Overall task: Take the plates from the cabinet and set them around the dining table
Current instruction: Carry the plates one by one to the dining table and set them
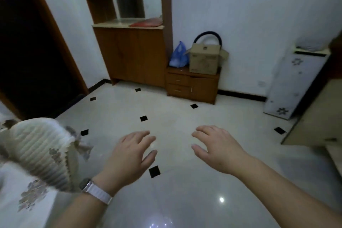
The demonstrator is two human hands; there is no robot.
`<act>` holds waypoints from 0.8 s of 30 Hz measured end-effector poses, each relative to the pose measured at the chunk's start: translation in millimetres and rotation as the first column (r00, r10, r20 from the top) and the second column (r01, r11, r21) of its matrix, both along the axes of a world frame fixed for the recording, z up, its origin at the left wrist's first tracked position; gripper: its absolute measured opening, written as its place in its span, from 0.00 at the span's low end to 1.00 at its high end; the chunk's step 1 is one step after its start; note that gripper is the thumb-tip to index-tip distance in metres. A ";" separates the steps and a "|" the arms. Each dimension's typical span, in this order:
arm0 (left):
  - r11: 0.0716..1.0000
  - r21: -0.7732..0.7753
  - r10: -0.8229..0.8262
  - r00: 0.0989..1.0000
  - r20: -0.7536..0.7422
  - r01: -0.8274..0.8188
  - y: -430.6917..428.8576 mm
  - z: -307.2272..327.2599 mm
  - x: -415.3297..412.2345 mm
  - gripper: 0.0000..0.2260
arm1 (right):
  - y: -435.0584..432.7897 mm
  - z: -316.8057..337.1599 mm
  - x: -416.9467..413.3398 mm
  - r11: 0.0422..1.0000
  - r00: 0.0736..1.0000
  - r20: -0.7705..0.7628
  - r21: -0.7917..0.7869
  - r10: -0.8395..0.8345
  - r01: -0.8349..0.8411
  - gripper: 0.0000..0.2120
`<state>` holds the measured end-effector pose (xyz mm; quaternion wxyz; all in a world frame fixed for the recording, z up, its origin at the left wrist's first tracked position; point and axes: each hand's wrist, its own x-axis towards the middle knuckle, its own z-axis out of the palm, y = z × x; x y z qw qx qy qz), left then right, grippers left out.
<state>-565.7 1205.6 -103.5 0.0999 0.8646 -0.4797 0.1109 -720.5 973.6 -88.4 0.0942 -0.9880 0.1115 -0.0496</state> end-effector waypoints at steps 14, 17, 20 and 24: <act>0.894 0.044 -0.444 0.894 -0.055 0.447 -255.7 -26.2 38.3 0.21 | -150.9 -21.0 -59.4 0.854 0.854 -0.044 0.021 -0.518 0.519 0.24; 0.859 0.029 -0.509 0.858 -0.068 0.511 -312.0 -21.8 70.4 0.21 | -192.6 -18.7 -45.8 0.791 0.790 -0.054 -0.002 -0.611 0.612 0.22; 0.826 0.008 -0.561 0.824 -0.075 0.563 -361.9 -16.2 103.0 0.22 | -224.2 -10.0 -24.8 0.737 0.736 -0.056 -0.005 -0.675 0.676 0.22; 0.759 -0.007 -0.649 0.755 -0.094 0.651 -427.7 -12.8 133.3 0.23 | -256.4 -0.4 2.5 0.679 0.676 -0.067 -0.041 -0.734 0.733 0.22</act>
